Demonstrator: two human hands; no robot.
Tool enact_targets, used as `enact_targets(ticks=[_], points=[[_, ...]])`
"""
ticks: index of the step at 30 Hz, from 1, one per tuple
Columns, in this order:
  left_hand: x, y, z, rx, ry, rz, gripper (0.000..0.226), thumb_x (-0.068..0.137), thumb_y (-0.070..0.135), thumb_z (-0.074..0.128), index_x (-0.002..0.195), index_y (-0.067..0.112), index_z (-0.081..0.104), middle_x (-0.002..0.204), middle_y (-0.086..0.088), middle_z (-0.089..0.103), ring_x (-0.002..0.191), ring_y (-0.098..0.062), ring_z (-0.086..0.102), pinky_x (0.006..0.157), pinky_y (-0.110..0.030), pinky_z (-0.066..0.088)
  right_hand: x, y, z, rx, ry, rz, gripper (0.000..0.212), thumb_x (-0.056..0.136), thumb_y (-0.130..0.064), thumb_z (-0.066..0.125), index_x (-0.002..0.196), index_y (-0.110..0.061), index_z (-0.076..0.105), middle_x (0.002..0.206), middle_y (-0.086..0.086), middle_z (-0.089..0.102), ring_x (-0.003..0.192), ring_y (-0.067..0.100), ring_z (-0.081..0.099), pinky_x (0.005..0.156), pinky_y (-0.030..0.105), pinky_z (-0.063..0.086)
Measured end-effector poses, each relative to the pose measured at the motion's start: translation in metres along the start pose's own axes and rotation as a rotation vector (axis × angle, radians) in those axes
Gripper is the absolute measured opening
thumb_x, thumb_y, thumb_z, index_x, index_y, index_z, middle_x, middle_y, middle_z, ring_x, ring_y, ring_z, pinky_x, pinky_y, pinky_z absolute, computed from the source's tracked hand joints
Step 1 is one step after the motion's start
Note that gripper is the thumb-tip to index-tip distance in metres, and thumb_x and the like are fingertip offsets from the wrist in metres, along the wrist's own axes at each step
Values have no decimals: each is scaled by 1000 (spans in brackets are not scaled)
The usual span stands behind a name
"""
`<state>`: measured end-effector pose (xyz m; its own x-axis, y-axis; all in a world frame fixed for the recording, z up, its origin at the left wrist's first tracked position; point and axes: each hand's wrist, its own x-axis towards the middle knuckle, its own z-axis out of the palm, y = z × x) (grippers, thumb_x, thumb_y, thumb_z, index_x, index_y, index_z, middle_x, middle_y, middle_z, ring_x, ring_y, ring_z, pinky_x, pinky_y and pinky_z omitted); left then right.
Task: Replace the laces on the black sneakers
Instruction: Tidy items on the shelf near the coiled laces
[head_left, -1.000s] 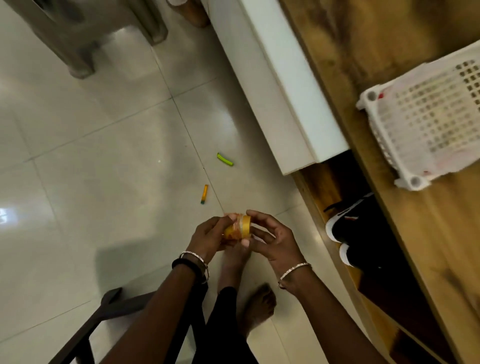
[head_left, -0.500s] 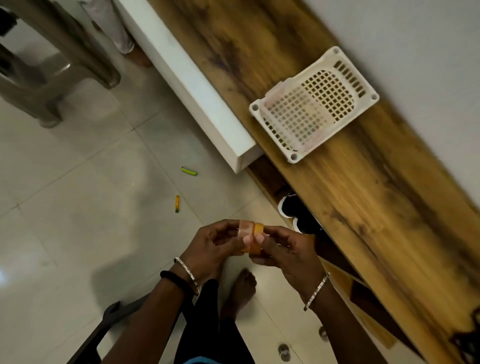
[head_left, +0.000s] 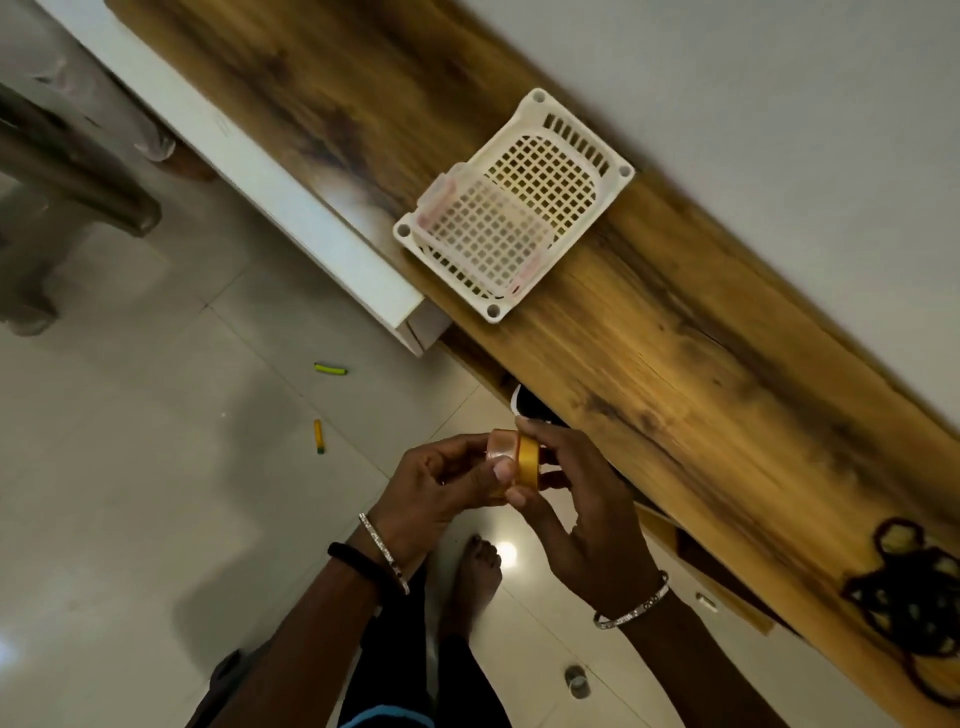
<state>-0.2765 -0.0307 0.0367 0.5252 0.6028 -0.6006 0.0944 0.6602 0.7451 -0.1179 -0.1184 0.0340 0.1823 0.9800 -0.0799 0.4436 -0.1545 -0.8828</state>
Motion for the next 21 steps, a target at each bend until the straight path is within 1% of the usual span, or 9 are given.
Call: enact_targets(ticks=[2, 4, 8, 10, 12, 14, 16, 18, 21], points=[[2, 7, -1, 34, -16, 33, 46, 78, 28, 81, 118, 9, 67, 110, -7, 75, 102, -19, 71, 79, -22, 56, 3, -3, 1, 65, 35, 88, 56, 95, -52, 57, 139, -17, 53, 125, -5, 65, 109, 7, 66, 80, 18, 56], [5, 13, -3, 67, -47, 52, 49, 74, 20, 84, 120, 14, 66, 114, -2, 74, 105, -16, 70, 82, -21, 55, 7, -7, 3, 194, 70, 221, 55, 92, -63, 54, 130, -23, 58, 108, -11, 72, 90, 8, 72, 69, 24, 60], [10, 17, -7, 153, -79, 111, 64, 64, 20, 87, 125, 19, 67, 120, -5, 70, 113, -25, 66, 92, -39, 57, 18, -19, 7, 315, 141, 389, 59, 81, -87, 40, 94, -35, 64, 71, -4, 71, 55, 13, 69, 48, 26, 52], [13, 18, -5, 271, -72, 184, 65, 65, 13, 89, 126, 21, 67, 120, -1, 69, 114, -25, 64, 93, -42, 57, 27, -28, 9, 435, 217, 609, 48, 85, -80, 44, 81, -37, 62, 63, -4, 66, 56, 5, 66, 55, 23, 49], [16, 21, -5, 392, -70, 279, 65, 67, 11, 88, 127, 19, 66, 120, 5, 67, 115, -23, 64, 93, -37, 57, 35, -29, 8, 546, 205, 867, 35, 95, -62, 45, 80, -32, 57, 69, -7, 62, 60, 6, 62, 59, 24, 49], [21, 25, -8, 443, -75, 336, 63, 69, 19, 87, 128, 20, 64, 120, 10, 66, 117, -19, 63, 92, -32, 57, 47, -28, 0, 560, 88, 994, 53, 91, -67, 43, 77, -19, 59, 61, 3, 60, 48, 14, 53, 46, 22, 40], [25, 33, -11, 380, -78, 297, 64, 69, 26, 85, 128, 22, 64, 123, 9, 66, 119, -18, 62, 92, -31, 56, 61, -33, -6, 538, 7, 1019, 75, 86, -76, 39, 71, -6, 63, 51, 8, 53, 38, 16, 44, 41, 19, 32], [30, 42, -13, 271, -65, 225, 65, 67, 31, 85, 128, 23, 64, 126, 5, 67, 119, -18, 63, 92, -33, 56, 73, -40, -6, 526, 56, 938, 83, 85, -79, 38, 72, -3, 66, 50, 8, 55, 37, 15, 46, 38, 19, 34], [46, 57, -18, 199, -12, 175, 65, 66, 37, 84, 127, 25, 64, 122, 1, 69, 114, -21, 66, 90, -38, 58, 86, -44, 3, 242, 302, 488, 61, 88, -80, 36, 89, -24, 61, 67, -11, 61, 53, 5, 59, 46, 16, 43]])
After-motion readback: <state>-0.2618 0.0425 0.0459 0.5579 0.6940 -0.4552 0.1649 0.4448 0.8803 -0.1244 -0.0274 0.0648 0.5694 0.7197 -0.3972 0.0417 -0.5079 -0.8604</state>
